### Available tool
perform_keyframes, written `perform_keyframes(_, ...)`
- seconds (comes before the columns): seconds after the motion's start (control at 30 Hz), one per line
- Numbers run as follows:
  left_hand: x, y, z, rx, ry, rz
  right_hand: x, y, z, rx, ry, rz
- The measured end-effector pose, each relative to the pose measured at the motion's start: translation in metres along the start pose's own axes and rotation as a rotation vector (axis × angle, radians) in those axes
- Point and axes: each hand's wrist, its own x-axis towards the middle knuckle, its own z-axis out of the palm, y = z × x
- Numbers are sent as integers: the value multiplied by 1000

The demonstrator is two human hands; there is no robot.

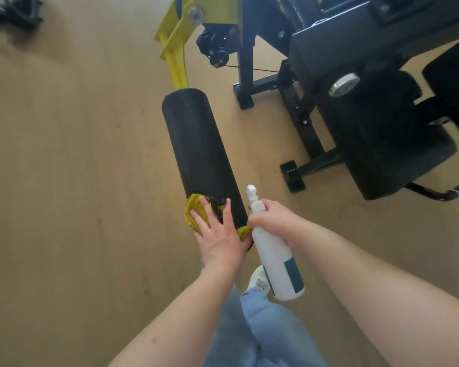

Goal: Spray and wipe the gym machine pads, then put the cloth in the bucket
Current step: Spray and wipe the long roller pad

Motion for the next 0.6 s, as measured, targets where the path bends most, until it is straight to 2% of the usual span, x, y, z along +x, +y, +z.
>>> perform_keyframes(0.2, 58, 4, -22, -62, 156, 53, 35, -26, -5, 59, 61, -35)
perform_keyframes(0.37, 130, -1, -55, 2, 214, 89, 69, -53, -11, 58, 77, -46)
perform_keyframes(0.6, 189, -9, -83, -98, 313, 184, 114, -103, -32, 52, 61, -59)
